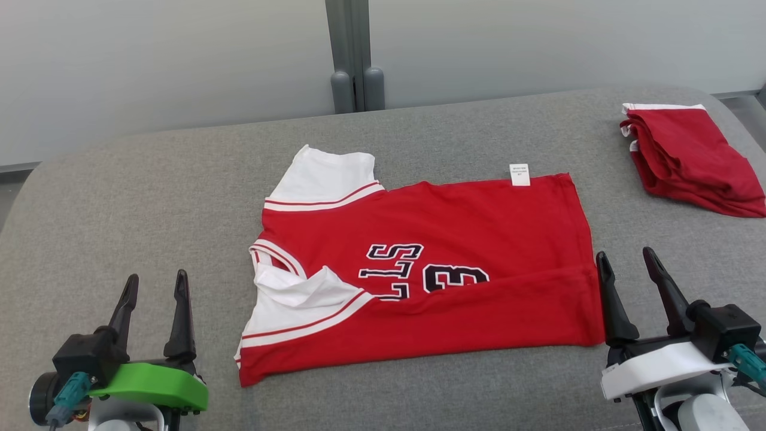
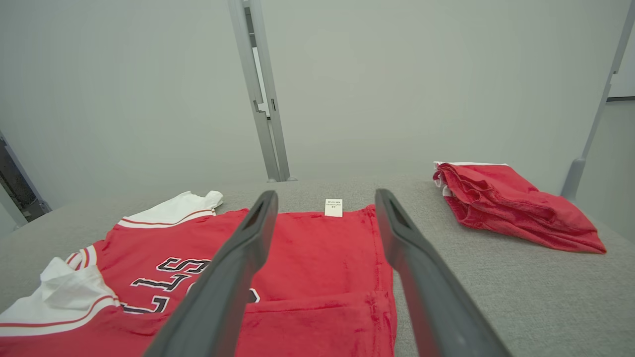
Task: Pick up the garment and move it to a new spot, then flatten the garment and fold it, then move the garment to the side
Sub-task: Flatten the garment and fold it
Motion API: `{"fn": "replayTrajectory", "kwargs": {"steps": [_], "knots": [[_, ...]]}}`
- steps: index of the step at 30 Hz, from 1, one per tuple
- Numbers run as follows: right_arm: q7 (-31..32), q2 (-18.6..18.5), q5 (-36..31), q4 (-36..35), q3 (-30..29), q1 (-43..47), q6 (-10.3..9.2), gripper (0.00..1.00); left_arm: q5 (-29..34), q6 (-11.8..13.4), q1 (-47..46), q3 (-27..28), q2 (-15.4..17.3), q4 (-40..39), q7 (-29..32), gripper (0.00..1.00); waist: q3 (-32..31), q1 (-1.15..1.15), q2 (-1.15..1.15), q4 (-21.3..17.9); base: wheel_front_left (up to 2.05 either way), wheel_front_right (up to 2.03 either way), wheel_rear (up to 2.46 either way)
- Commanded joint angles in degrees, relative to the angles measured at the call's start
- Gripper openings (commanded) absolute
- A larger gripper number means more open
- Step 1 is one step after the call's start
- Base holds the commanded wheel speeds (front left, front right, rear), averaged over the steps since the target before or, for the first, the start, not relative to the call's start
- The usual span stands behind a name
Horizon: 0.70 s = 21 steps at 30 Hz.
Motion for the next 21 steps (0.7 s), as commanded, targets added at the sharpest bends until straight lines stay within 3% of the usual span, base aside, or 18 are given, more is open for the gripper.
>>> {"fn": "replayTrajectory", "kwargs": {"steps": [1, 21], "knots": [[-0.2, 0.2, -0.3, 0.4, 0.1, 0.8, 0.0, 1.0, 0.7, -0.2, 0.8, 0.2, 0.4, 0.3, 0.0, 1.0, -0.2, 0.0, 0.0, 0.1, 0.0, 0.0, 0.0], [-0.1, 0.7, -0.6, 2.5, 0.5, 1.1, 0.0, 1.0, 1.0, -0.6, 1.9, 0.9, -0.7, 1.3, 0.0, 1.0, -0.7, 0.0, 0.0, 0.5, 0.0, 0.0, 0.0]]}}
